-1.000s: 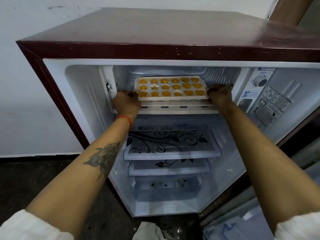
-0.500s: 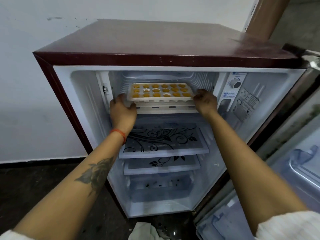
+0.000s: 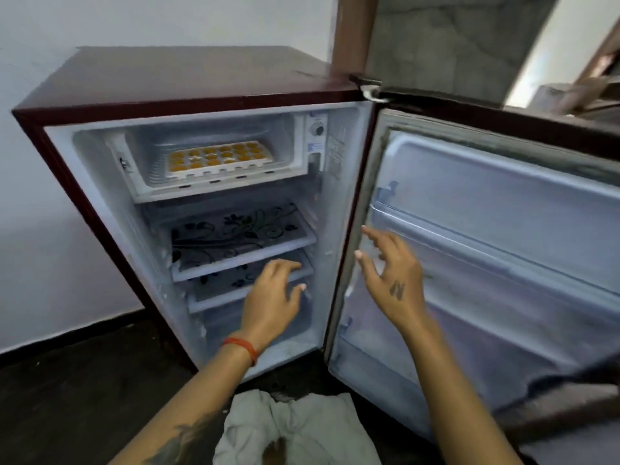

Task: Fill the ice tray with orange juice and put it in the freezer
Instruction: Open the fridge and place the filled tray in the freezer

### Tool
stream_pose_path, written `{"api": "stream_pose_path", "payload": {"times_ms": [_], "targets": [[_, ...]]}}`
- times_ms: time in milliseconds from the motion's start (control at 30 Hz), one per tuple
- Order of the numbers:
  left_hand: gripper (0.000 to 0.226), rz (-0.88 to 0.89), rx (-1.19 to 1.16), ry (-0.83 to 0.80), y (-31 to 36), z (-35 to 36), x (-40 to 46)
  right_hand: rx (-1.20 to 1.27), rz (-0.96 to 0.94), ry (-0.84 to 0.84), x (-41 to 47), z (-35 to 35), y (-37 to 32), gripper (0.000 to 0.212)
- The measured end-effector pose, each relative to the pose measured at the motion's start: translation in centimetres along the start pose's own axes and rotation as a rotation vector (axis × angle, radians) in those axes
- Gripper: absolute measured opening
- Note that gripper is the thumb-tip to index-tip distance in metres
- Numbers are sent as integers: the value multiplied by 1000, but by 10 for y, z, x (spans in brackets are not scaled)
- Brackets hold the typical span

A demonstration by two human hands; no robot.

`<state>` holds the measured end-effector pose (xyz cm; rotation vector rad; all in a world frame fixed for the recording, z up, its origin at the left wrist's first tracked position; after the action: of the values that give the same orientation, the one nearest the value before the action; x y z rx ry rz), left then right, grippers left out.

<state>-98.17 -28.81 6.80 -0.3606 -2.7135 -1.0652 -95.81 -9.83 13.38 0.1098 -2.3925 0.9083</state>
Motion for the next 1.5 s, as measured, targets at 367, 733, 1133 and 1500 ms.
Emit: {"api": "stream_pose_path", "payload": {"times_ms": [367,733,1133,1500], "targets": [[63,420,207,-464,150,88,-54,-840,512,-169,-54,-166,129,81],[87,510,225,-470,177,83,-75,-870,442,-100,-72,-152,85,64],[103,683,308,-415,141,32,-75,-517,261,-156,-142,-63,-72,68],[38,299,-320,-217,36,-98,-90,-56,-296,362,-185,-80,-257,27]]}}
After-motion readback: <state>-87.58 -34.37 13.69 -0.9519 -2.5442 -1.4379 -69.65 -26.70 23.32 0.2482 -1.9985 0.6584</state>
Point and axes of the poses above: each hand's wrist, its own x-axis towards the middle knuckle, its own z-axis out of the palm, y = z × x, the point moved 7 cm from there along x, towards the middle knuckle, and after that the axes turned 1 degree about y, right-handed, at the moved point
